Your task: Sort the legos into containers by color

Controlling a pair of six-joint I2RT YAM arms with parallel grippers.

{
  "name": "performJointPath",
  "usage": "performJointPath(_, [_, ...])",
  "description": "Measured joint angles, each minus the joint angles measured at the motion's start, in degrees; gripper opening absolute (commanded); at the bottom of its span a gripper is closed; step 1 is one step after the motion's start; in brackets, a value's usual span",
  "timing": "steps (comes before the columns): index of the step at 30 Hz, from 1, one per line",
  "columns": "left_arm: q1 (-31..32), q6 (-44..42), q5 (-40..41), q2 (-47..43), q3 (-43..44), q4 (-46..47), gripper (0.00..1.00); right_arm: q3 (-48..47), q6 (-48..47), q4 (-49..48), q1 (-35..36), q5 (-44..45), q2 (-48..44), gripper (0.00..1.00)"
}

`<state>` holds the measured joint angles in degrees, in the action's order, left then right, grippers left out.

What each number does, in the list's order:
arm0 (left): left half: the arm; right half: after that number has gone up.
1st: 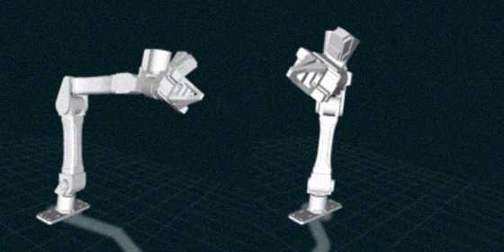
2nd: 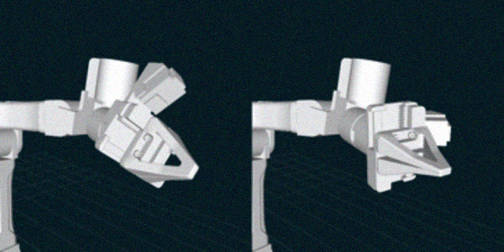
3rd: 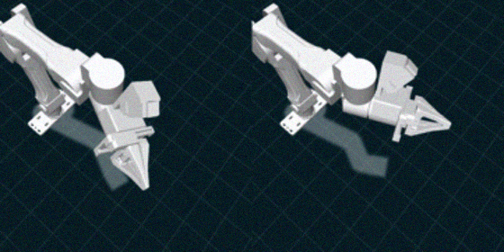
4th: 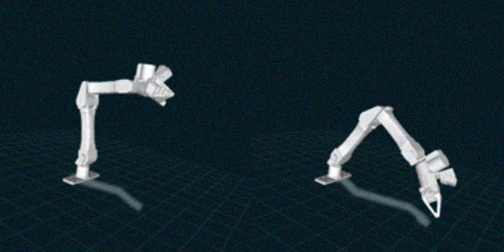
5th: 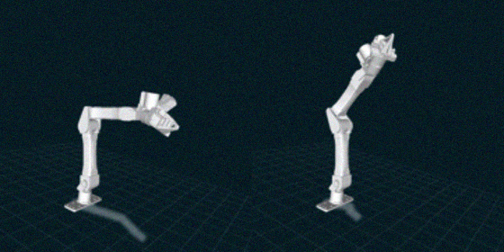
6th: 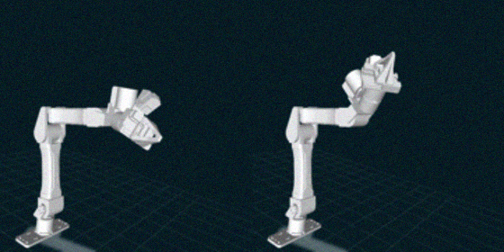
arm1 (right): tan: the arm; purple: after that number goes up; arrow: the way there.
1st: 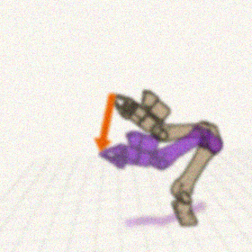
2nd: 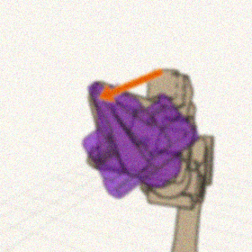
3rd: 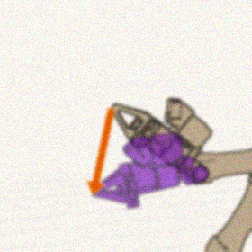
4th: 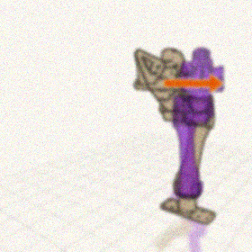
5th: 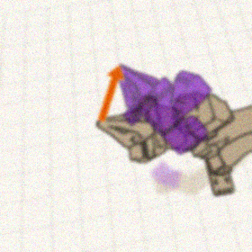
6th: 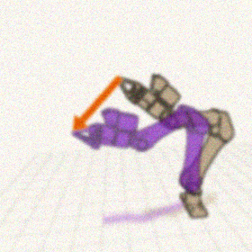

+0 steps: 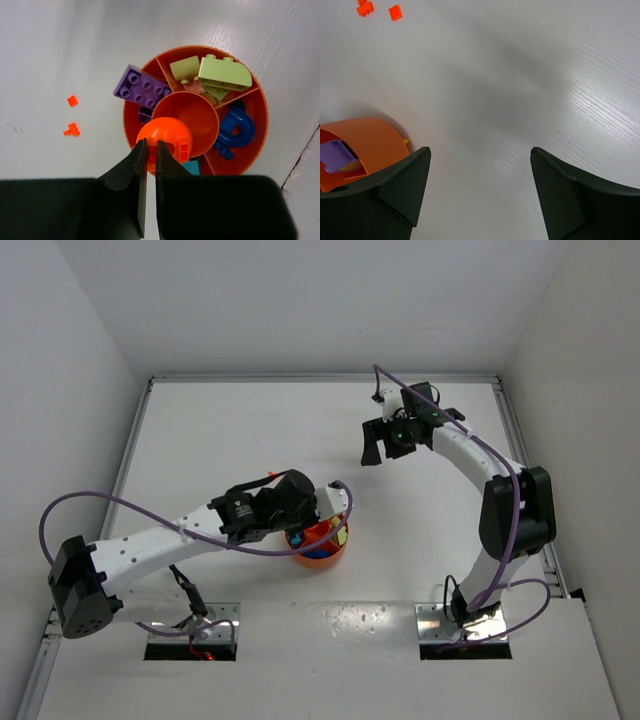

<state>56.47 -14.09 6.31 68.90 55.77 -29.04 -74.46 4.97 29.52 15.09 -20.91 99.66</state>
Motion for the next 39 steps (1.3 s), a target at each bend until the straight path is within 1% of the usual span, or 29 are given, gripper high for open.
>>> performJointPath(13, [1.5,0.0,1.9,3.8,-0.6,1.7,0.00,0.0,0.0,0.0,0.0,0.1,0.0,0.83])
performJointPath(19, [3.3,0.0,2.7,5.8,-0.5,2.6,0.00,0.0,0.0,0.0,0.0,0.1,0.0,0.83])
performJointPath(20, [3.6,0.0,2.8,5.9,-0.5,2.6,0.03,0.0,0.0,0.0,0.0,0.1,0.0,0.83])
performJointPath(21, [3.8,0.0,2.9,6.0,-0.5,2.6,0.14,0.0,0.0,0.0,0.0,0.1,0.0,0.83])
performJointPath(23, [4.0,-0.3,3.0,6.1,-0.5,2.6,0.25,0.0,0.0,0.0,0.0,0.1,0.0,0.83])
performJointPath(24, [4.0,-0.3,3.0,6.1,-0.5,2.5,0.41,0.0,0.0,0.0,0.0,0.1,0.0,0.83])
performJointPath(25, [4.0,-0.7,3.0,6.1,-0.5,2.5,0.46,0.0,0.0,0.0,0.0,0.1,0.0,0.83])
performJointPath(27, [4.0,-0.6,2.9,6.1,-0.5,2.4,0.50,0.0,0.0,0.0,0.0,0.1,0.0,0.83])
performJointPath(34, [4.0,-0.6,5.2,6.0,1.2,1.8,0.49,0.0,0.0,0.0,0.0,0.1,0.0,0.83])
performJointPath(37, [3.8,-0.1,6.4,5.3,3.9,1.8,0.43,0.0,0.0,0.1,0.0,-0.1,-0.4,0.83])
performJointPath(39, [2.9,1.0,6.6,4.5,7.0,1.6,0.42,0.0,0.0,0.2,0.0,-0.4,-1.0,0.79])
